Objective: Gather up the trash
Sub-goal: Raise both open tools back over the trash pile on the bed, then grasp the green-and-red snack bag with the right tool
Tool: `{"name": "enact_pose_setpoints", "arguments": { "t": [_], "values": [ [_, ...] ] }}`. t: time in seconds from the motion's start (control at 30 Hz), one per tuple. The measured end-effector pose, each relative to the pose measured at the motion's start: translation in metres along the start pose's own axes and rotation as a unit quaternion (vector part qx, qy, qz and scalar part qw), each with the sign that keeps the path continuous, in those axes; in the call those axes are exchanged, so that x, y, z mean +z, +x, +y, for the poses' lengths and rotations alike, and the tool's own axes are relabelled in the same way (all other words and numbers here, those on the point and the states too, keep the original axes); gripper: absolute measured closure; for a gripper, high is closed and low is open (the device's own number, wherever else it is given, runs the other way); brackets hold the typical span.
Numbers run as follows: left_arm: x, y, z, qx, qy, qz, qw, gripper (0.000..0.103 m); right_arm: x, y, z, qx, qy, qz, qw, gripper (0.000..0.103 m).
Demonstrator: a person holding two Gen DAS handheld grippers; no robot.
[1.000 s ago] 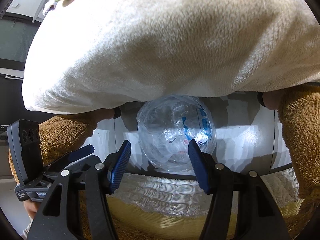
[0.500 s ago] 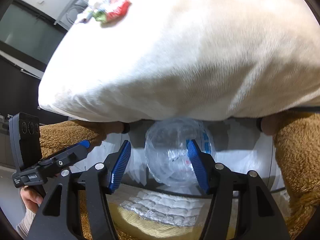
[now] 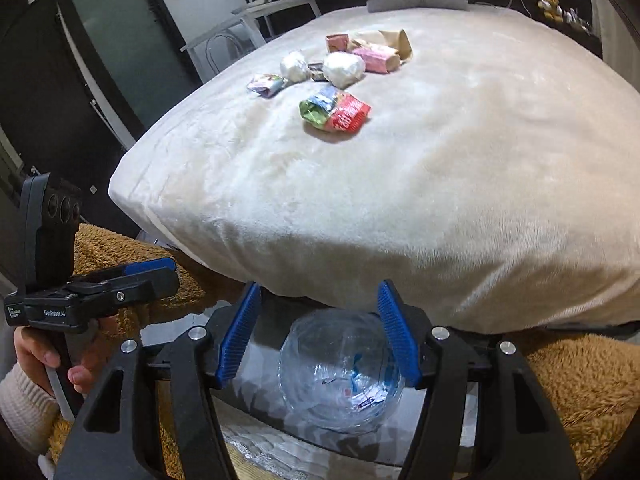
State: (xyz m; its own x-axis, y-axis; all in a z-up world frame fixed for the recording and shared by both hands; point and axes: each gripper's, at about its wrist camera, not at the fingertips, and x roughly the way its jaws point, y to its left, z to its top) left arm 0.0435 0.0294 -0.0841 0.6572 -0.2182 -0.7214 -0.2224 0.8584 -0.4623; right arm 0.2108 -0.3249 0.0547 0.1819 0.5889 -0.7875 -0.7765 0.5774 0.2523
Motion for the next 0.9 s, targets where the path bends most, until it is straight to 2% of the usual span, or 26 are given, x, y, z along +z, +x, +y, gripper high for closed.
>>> {"name": "enact_pose_setpoints", "arguments": {
  "t": [0.17, 0.23, 0.53, 0.9],
  "values": [
    [0.016, -0.012, -0.005, 0.015, 0.031, -0.026, 0.9991, 0.006, 0.024, 0.005, 0.003, -0.006, -0.032, -0.011, 0.999, 0.04],
    [0.023, -0.013, -0.003, 0.016, 0.036, -0.03, 0.9988, 0.006, 0.035, 0.007, 0.001, 0.005, -0.034, -0.014, 0.999, 0.034],
    [0.064, -0.016, 0.001, 0.032, 0.068, -0.037, 0.9965, 0.006, 0.08, 0.034, 0.007, -0.012, -0.089, -0.016, 0.996, 0.022],
    [0.116, -0.025, 0.025, 0.054, 0.073, -0.072, 0.9932, 0.006, 0.128, 0.084, 0.007, -0.038, -0.119, 0.0, 0.992, 0.021]
  ]
}}
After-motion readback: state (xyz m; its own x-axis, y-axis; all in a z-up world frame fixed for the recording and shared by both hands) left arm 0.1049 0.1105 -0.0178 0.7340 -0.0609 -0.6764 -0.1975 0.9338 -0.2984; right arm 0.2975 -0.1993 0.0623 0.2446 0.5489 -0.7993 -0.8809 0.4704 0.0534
